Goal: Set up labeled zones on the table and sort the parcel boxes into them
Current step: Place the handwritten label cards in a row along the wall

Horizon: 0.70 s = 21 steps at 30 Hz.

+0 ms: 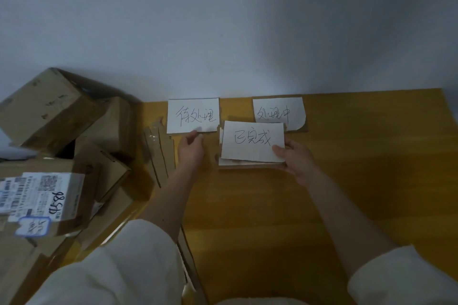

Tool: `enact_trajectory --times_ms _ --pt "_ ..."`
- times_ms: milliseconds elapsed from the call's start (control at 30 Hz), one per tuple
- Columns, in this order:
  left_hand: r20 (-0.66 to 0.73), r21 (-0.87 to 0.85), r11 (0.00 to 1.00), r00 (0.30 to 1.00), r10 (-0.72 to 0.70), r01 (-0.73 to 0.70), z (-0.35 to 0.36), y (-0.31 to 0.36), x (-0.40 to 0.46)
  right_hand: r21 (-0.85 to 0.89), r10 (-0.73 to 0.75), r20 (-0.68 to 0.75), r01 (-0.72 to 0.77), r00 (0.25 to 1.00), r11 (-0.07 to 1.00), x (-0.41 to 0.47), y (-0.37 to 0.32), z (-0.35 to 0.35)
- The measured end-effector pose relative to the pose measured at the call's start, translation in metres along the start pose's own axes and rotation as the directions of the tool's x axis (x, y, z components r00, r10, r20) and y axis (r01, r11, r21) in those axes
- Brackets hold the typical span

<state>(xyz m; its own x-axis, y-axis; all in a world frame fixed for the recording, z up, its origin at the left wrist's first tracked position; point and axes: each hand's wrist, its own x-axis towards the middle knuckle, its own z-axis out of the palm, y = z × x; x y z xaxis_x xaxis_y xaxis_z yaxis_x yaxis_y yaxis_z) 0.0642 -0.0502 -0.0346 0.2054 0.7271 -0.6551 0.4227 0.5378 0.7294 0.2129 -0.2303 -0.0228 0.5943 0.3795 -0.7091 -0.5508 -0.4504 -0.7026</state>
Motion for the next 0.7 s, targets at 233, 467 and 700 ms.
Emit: enact_trajectory --times_ms 233,467,700 --pt "0.383 0.044 0.998 0.922 -0.058 0.044 -0.008 -0.006 -0.045 0.026 -0.049 0.023 0.048 0.999 0.998 -0.023 -0.003 0.007" --pt "0.342 -0.049 0.999 0.94 0.016 0.001 -0.021 -0.01 -0.07 0.056 -0.062 -0.033 0.064 0.998 0.996 -0.055 0.012 0.0" --pt "0.336 -0.11 0.993 0.938 0.086 -0.052 -0.006 -0.011 -0.102 0.176 -0.037 -0.135 0.061 0.99 0.982 -0.065 0.021 -0.032"
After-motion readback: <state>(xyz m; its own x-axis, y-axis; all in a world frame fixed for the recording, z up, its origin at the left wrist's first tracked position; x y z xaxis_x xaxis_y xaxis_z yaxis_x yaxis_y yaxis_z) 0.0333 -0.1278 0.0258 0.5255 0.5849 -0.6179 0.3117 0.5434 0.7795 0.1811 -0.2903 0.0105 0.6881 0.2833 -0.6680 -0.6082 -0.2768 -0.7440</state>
